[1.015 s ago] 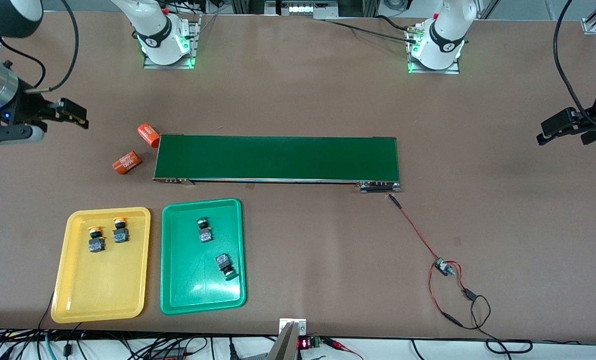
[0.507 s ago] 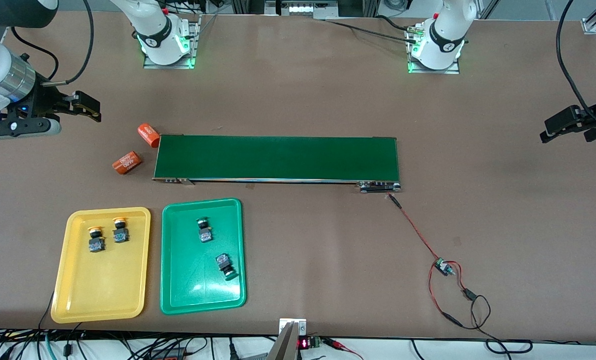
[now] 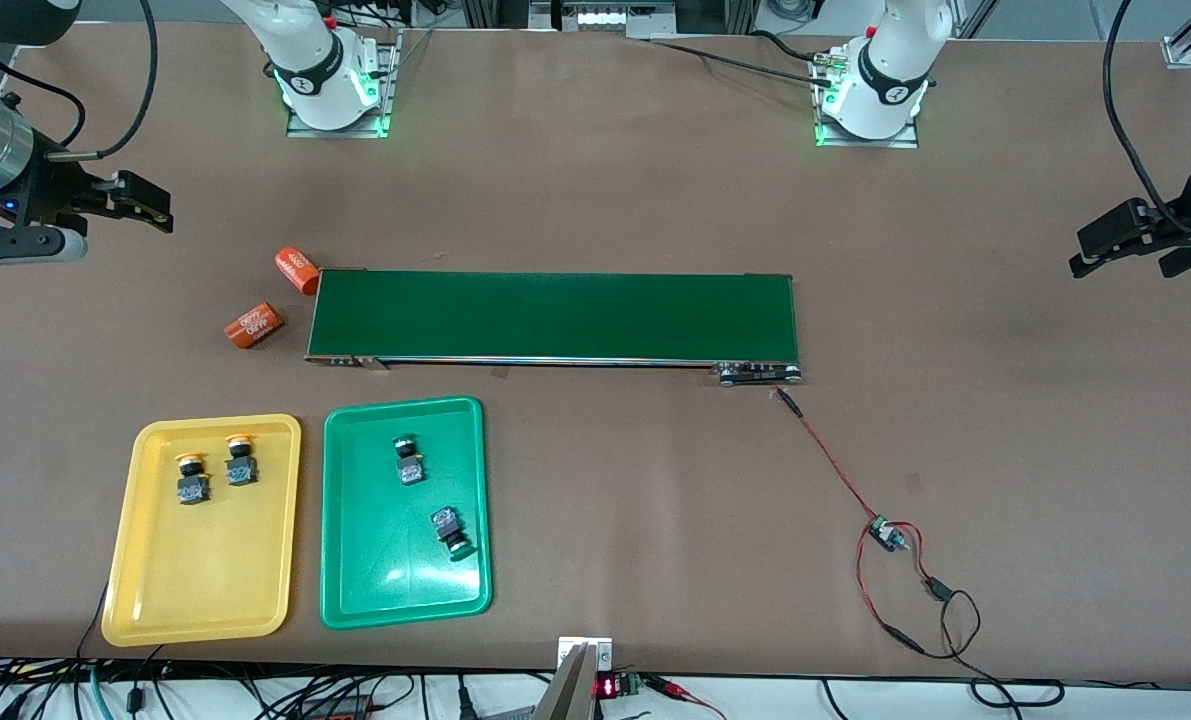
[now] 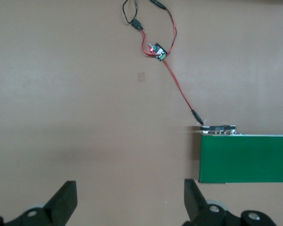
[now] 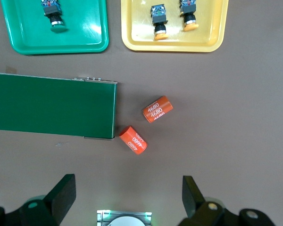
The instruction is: Sort buttons by color to trays
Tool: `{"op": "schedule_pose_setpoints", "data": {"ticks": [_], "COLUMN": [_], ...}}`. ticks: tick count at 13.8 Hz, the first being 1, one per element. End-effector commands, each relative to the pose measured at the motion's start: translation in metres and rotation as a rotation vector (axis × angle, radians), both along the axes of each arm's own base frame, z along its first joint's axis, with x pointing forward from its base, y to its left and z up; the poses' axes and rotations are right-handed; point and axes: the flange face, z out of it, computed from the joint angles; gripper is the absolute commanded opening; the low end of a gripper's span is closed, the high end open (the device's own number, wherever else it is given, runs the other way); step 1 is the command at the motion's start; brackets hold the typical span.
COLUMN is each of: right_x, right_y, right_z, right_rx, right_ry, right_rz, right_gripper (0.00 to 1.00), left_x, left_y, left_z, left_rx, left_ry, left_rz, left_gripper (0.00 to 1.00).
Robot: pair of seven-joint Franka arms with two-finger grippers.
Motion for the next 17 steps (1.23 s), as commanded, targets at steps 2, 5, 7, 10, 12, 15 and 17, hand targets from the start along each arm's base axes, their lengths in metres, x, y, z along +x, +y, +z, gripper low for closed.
{"op": "schedule_pose_setpoints", "data": {"ticks": [2, 5, 7, 10, 12, 15, 17], "right_x": [-0.003, -0.002, -0.001, -0.002, 0.0, 0.013, 0.019], "right_y": [-0.002, -0.002, -0.001, -0.003, 0.0, -0.002, 0.001], "right_z": [0.006, 0.007, 0.005, 0.004, 0.007, 0.012, 0.011], "right_rx": [-0.017, -0.013, -0.012, -0.014, -0.013, -0.007, -0.007], "right_ry": [0.001, -0.004, -0.002, 0.007, 0.0, 0.002, 0.014], "right_rz": [-0.078, -0.066, -0.057, -0.06, -0.068, -0.06, -0.062], "right_gripper": [1.0, 1.0, 1.0, 1.0, 1.0, 1.0, 1.0], "left_x": [-0.008, -0.01, -0.014, -0.015, -0.015, -0.016, -0.016], "left_y": [-0.001, -0.002, -0.004, 0.0, 0.0, 0.001, 0.002], "left_z": [0.003, 0.005, 0.005, 0.001, 0.002, 0.001, 0.001], "left_rx": [-0.001, 0.0, 0.002, 0.004, 0.008, 0.009, 0.009], "left_ry": [-0.003, -0.004, -0.004, 0.007, 0.007, 0.01, 0.01], "left_rz": [-0.008, -0.008, -0.013, -0.005, -0.005, -0.004, -0.002], "left_gripper": [1.0, 1.0, 1.0, 1.0, 1.0, 1.0, 1.0]}}
